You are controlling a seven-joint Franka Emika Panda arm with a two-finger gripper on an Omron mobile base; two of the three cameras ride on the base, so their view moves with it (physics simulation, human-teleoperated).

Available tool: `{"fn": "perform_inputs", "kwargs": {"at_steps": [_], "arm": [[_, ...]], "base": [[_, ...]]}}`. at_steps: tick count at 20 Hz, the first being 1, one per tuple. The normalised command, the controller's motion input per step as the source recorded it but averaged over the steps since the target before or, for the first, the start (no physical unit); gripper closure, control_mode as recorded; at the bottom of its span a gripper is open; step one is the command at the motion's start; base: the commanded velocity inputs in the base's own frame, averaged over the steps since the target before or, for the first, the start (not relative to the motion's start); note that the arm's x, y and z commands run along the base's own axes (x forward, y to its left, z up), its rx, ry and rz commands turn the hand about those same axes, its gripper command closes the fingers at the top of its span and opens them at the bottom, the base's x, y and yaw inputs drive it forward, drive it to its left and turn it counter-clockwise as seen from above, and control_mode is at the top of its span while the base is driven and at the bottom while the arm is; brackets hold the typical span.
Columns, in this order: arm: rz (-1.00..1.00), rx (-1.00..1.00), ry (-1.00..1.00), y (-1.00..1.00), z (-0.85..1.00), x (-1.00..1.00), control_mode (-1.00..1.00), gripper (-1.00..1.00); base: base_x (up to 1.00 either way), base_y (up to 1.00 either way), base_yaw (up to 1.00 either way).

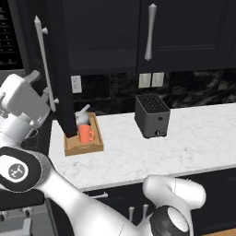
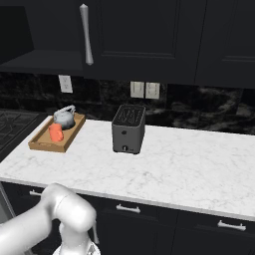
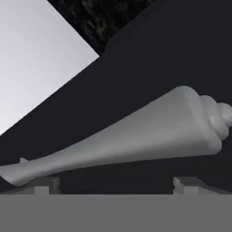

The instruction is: Pick the kettle from the counter and place it on the tray. Then pick the mug from the cabinet and place it on the tray. Then close the cabinet doors.

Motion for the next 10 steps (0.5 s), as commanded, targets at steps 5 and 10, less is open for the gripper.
{"fn": "perform_inputs", "kwargs": {"at_steps": [5,10], "arm": [[0.04,0.1,0.07,-0.69,0.05,0.06,-1.0,-1.0],[0.06,0.1,0.08,-0.7,0.01,0.16,-1.0,-1.0]], "base": [[0.0,0.0,0.0],[0.0,0.0,0.0]]}}
